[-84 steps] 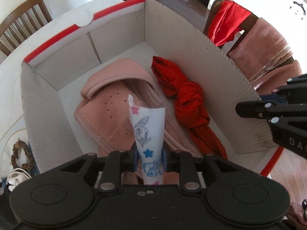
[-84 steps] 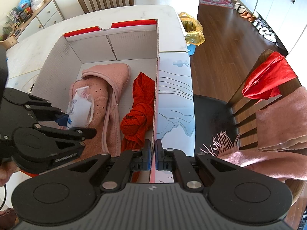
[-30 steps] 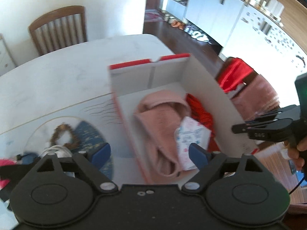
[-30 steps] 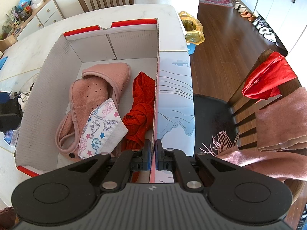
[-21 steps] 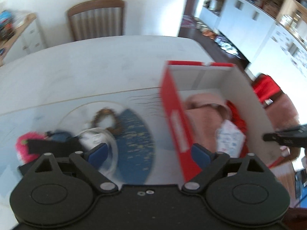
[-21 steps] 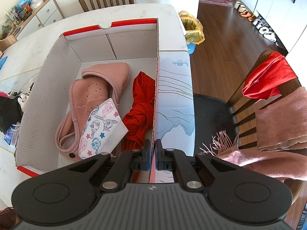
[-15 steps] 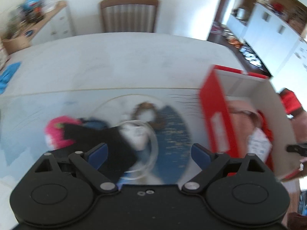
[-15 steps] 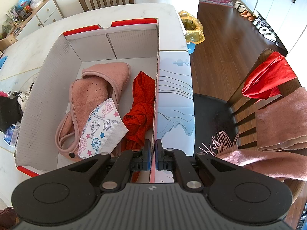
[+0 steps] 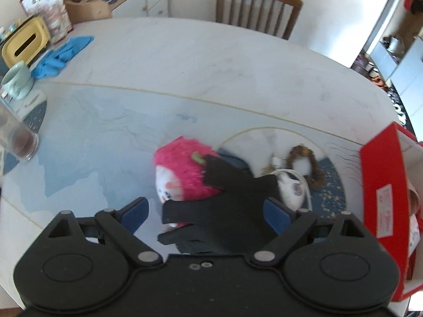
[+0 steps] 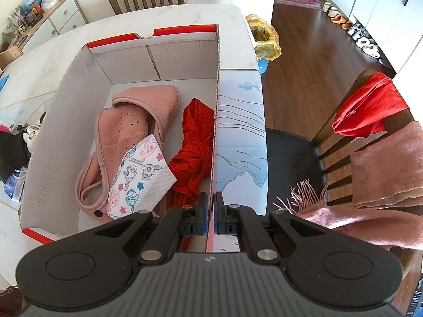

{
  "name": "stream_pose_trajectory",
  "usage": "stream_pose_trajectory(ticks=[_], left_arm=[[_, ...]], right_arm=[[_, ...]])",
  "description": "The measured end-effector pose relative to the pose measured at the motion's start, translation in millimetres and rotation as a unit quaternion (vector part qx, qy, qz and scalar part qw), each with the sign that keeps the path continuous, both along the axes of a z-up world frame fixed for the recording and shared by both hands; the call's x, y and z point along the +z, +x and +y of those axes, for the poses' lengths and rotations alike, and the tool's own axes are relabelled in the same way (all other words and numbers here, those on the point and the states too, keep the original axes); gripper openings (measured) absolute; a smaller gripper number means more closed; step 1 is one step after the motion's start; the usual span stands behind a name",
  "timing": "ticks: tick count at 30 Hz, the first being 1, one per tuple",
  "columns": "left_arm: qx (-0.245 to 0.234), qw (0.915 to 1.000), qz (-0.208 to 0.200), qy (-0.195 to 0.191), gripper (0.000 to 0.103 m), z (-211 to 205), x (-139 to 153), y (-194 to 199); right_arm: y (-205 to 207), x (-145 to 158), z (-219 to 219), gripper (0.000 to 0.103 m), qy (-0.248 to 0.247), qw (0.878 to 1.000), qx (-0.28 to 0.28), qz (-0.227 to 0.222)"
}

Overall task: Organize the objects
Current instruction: 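Move the left tool back to the pile toward the black cloth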

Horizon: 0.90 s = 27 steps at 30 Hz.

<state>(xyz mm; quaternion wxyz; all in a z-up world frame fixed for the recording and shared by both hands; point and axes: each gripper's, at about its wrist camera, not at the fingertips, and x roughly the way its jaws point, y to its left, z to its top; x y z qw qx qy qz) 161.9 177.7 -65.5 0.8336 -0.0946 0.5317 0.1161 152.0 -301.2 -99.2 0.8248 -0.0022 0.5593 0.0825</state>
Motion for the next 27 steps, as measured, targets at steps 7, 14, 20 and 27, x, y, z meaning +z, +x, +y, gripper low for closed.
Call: stream_pose_trajectory(ticks=[7, 14, 20, 27], left_arm=[[0.022, 0.9994, 0.015, -0.024, 0.09, 17, -21, 7], [0.025, 0.999, 0.017, -0.033, 0.071, 21, -27, 5], [0.016, 0.9992, 0.02, -0.031, 0.052, 17, -26, 3], [-0.004, 0.9998, 0.012, -0.016, 0.024, 7, -9, -4]], right_arm=[[0, 1, 0, 0.003, -0.002, 1.0, 0.0, 0.0], [0, 1, 0, 0.003, -0.001, 1.0, -0.001, 0.0], [0, 2, 0, 0.003, -0.002, 1.0, -0.001, 0.001], [0, 2, -1, 0.003, -0.003, 1.0, 0.0, 0.001]])
